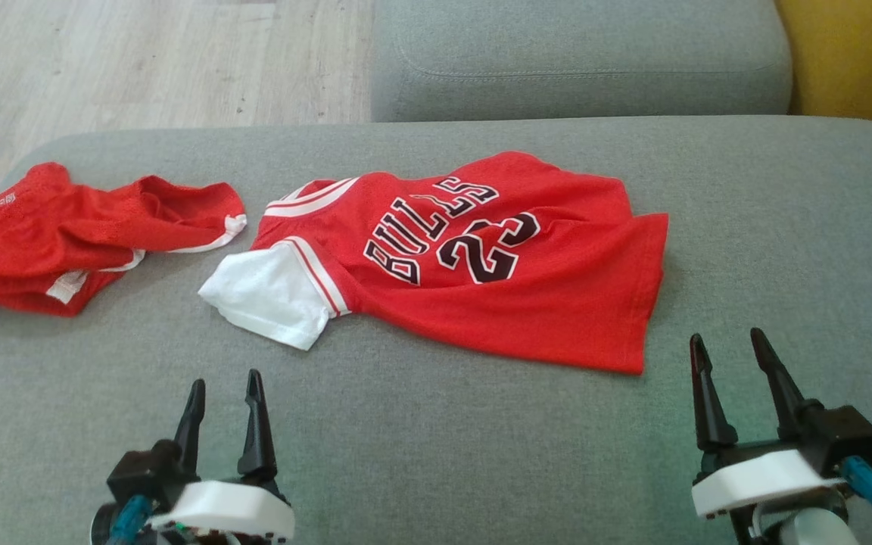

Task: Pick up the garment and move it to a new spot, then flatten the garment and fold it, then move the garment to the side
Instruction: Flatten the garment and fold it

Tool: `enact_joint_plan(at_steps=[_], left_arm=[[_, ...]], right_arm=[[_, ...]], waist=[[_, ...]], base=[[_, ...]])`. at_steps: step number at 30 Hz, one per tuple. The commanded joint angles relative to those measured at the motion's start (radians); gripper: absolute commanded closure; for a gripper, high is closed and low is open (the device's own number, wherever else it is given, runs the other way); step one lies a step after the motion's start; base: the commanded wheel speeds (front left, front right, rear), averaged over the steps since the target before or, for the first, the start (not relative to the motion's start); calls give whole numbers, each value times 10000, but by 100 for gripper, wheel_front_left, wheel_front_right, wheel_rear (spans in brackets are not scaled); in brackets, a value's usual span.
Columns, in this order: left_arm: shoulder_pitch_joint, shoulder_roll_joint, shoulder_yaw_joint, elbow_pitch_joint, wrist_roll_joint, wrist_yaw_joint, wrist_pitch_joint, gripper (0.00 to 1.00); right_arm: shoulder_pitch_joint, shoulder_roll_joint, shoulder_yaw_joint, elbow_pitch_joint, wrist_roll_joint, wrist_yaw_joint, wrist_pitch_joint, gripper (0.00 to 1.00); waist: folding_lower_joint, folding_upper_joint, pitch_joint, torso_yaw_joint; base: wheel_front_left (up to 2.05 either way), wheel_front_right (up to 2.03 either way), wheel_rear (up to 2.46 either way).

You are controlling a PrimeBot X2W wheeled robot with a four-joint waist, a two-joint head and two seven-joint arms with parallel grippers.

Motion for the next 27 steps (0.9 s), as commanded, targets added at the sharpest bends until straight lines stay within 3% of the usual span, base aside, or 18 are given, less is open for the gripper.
enact_joint_plan(at_steps=[1, 16, 27], left_arm=[[-290, 89, 323, -370, 99, 48, -123, 0], [-509, 342, 282, -429, 65, 3, 84, 0], [-2558, 793, 461, 776, 88, 155, 1416, 0]], right_arm=[[-180, -58, 310, -255, 64, -7, -109, 0], [-229, -58, 381, -276, 32, -7, -109, 0], [-939, -58, 845, -477, -242, -7, -109, 0]], waist=[[0, -1, -2, -41], [0, -1, 203, 7], [0, -1, 1383, -179]], base=[[0, 0, 0], [0, 0, 0], [0, 0, 0]])
